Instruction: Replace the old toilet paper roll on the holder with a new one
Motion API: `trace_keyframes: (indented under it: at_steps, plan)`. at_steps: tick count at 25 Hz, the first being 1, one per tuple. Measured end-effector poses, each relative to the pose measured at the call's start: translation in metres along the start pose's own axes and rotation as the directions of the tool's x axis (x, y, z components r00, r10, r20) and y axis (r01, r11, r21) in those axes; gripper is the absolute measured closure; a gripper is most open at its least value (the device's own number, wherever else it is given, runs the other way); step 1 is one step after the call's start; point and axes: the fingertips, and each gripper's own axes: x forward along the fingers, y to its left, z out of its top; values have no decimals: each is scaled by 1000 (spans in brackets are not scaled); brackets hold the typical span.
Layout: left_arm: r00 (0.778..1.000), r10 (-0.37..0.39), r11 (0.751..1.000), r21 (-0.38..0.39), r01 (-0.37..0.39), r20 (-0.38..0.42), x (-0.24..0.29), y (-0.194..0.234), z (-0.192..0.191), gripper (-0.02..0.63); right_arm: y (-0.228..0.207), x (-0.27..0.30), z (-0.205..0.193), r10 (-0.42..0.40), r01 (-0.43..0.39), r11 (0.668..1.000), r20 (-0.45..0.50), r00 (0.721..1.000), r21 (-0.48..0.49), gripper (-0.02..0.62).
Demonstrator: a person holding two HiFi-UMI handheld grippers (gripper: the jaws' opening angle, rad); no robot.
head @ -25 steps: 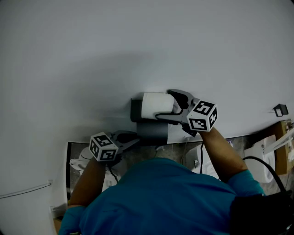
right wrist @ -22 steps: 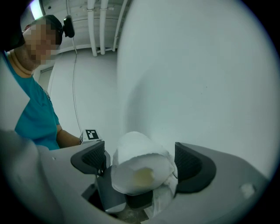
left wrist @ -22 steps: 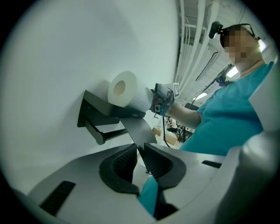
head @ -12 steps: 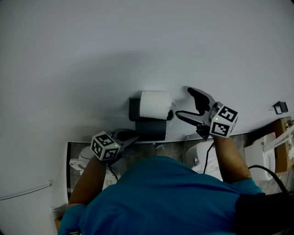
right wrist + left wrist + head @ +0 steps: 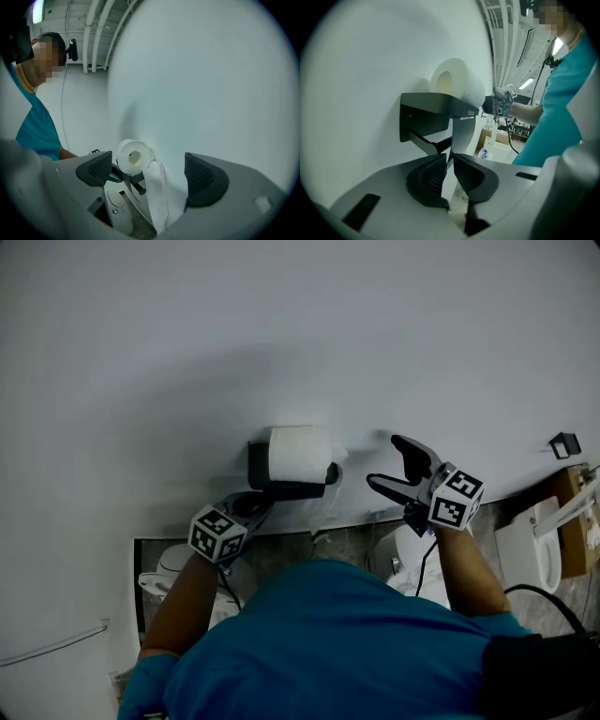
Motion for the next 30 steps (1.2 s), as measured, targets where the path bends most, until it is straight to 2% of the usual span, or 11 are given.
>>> trace_keyframes:
  at_steps: [3,10,18,21,23,26,30]
  plan:
    - [1000,22,999,45,-23,5,1,3,0,563,-2,-4,-8,-14,14,1000,-6,1000,12,127]
    - [997,72,996,47,-73,15,2,4,0,563,-3,-3,-13,-14,14,1000,-4,1000,28,127]
    - [977,213,975,61,-213,16,0,8,-2,563,3,6,-14,15,-15,1000,-15,1000,27,127]
    - [969,246,968,37,-247,26,-3,12,0,563,4,8,-13,21,-21,999,-13,1000,29,127]
    - [965,258,966,-1,-258,39,-8,14,0,535,4,10,-14,27,-27,999,-11,1000,33,127]
    - [966,256,966,-38,-254,49,-15,15,1,495,6,13,-14,38,-38,999,-11,999,34,127]
    - [964,253,967,-68,-247,82,-29,16,1,480,9,17,-13,54,-53,998,-12,998,30,127]
